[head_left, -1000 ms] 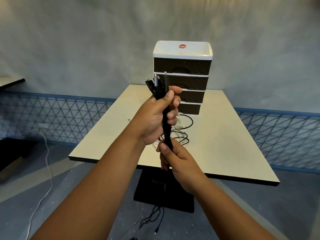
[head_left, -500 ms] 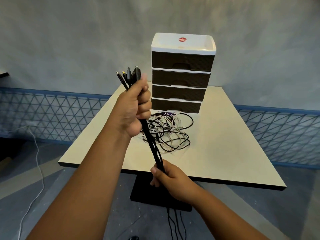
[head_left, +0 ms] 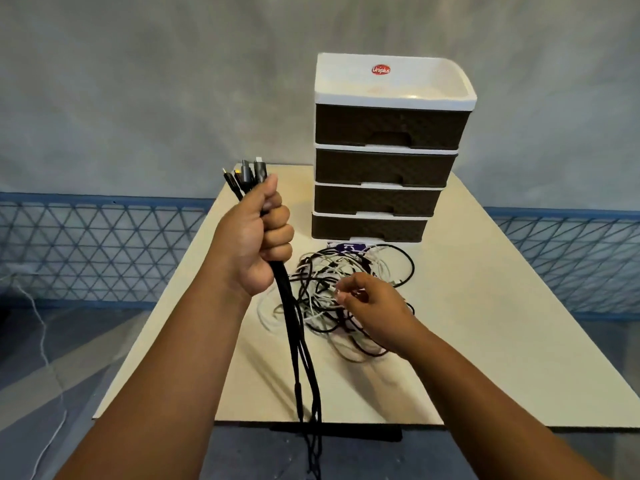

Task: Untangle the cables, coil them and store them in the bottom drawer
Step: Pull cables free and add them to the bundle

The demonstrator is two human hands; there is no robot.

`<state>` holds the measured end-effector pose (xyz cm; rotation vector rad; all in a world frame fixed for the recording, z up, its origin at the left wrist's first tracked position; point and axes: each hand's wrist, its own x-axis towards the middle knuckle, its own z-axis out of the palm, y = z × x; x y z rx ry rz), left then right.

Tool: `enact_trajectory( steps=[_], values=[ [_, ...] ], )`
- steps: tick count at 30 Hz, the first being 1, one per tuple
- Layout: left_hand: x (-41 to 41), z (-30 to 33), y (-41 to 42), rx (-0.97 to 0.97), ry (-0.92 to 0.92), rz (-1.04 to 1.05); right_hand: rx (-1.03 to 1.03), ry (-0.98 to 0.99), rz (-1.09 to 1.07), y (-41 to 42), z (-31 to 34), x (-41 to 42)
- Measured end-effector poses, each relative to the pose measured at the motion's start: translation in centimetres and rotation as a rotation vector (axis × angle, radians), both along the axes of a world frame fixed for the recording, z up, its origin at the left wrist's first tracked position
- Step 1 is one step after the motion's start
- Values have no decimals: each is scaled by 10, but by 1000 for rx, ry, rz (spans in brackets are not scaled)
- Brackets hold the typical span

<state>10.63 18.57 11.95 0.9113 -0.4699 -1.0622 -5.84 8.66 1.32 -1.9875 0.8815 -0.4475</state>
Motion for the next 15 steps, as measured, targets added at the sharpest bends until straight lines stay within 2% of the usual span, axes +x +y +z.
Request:
enact_trajectory(
  steps=[4,6,9,11,15],
  values=[
    [30,-10,-17,52,12,-8,-346,249,-14,-13,-9,35],
    [41,-14,-24,82,11,-13,-420,410,-22,-16,-12,44],
    [57,-20,-30,114,28,-26,-435,500,9,-26,-2,52],
    [66,-23,-32,137,34,-27,-312,440,50,-35,14,57],
    [80,-27,-35,188,20,-43,94,31,-49,-52,58,67]
  ],
)
